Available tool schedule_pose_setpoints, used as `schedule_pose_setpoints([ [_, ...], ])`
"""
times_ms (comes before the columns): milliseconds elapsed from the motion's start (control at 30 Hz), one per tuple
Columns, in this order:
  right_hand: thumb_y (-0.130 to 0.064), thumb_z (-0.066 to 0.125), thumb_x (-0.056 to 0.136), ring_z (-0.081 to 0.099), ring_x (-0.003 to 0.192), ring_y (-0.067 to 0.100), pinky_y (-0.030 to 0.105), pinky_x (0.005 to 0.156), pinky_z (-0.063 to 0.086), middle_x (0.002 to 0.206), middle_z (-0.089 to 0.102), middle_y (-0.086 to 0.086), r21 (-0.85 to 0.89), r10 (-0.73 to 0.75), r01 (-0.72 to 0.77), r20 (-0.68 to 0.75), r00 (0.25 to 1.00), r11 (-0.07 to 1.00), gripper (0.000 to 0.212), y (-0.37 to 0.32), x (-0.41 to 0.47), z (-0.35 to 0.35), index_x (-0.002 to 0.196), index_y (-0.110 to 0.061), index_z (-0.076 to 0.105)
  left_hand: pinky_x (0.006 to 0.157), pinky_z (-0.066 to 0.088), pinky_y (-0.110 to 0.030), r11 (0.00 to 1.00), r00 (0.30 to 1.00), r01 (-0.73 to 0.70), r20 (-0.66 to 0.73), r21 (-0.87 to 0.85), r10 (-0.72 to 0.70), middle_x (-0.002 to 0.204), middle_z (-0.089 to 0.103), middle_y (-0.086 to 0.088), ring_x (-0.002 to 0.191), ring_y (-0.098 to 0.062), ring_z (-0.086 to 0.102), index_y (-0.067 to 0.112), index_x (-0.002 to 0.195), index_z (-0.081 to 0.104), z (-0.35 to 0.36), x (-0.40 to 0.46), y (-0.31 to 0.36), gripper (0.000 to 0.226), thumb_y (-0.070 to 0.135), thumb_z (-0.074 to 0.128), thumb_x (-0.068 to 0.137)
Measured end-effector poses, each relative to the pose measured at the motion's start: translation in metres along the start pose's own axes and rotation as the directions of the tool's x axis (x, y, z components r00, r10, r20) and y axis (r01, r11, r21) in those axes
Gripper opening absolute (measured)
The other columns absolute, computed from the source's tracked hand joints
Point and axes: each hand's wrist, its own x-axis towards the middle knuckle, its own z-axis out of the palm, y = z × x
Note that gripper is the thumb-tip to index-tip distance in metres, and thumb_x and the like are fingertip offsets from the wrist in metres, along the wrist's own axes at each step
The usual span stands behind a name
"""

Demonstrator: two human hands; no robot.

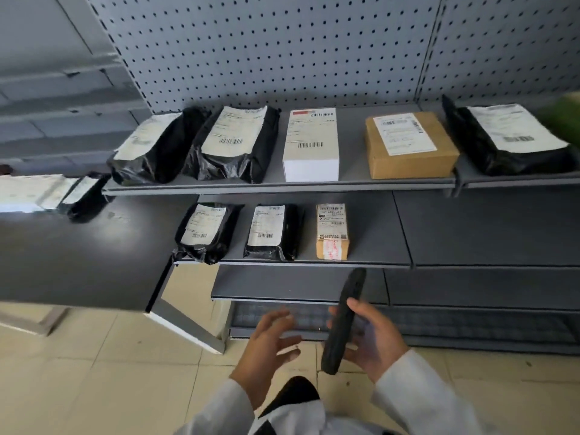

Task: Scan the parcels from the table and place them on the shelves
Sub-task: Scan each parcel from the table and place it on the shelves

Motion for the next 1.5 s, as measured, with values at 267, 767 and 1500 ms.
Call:
schedule_pose_setpoints([
  [267,-0.028,0.082,0.065,0.064,0.098,0.04,0.066,0.089,0.053,0.115,0.067,0.028,-0.081,0.166,-0.158,0.102,0.981,0.984,0.056,0.051,0.003,0.072,0.111,-0.003,0.067,0.092,0.053,-0.046,0.992,0.985,-0.075,-0.163,-0.105,0.057,0.104,0.071,-0.012,0.105,-0.035,0.068,0.016,0.114,0.067,-0.069,-0.035,0.01,0.021,0.017,0.063,0.093],
  [767,-0.034,0.078,0.065,0.065,0.097,0.04,0.065,0.093,0.052,0.104,0.071,0.023,-0.209,0.196,-0.187,0.024,0.98,0.96,0.061,0.139,0.015,0.227,0.116,-0.003,0.065,0.083,0.055,-0.038,0.932,0.983,-0.142,-0.16,-0.335,0.093,0.103,0.069,-0.013,0.095,-0.028,0.069,0.017,0.114,0.066,-0.274,-0.031,0.024,0.023,0.012,0.061,0.093],
  [1500,-0.029,0.081,0.056,0.065,0.078,0.034,0.05,0.068,0.059,0.087,0.062,0.014,-0.377,0.333,-0.317,-0.026,0.943,0.87,0.05,0.283,0.125,0.485,0.099,-0.011,0.063,0.095,0.053,-0.043,0.924,0.948,-0.108,-0.318,-0.367,-0.015,0.105,0.073,-0.014,0.096,-0.027,0.07,0.011,0.113,0.067,-0.561,0.0,0.065,0.022,0.008,0.059,0.093],
])
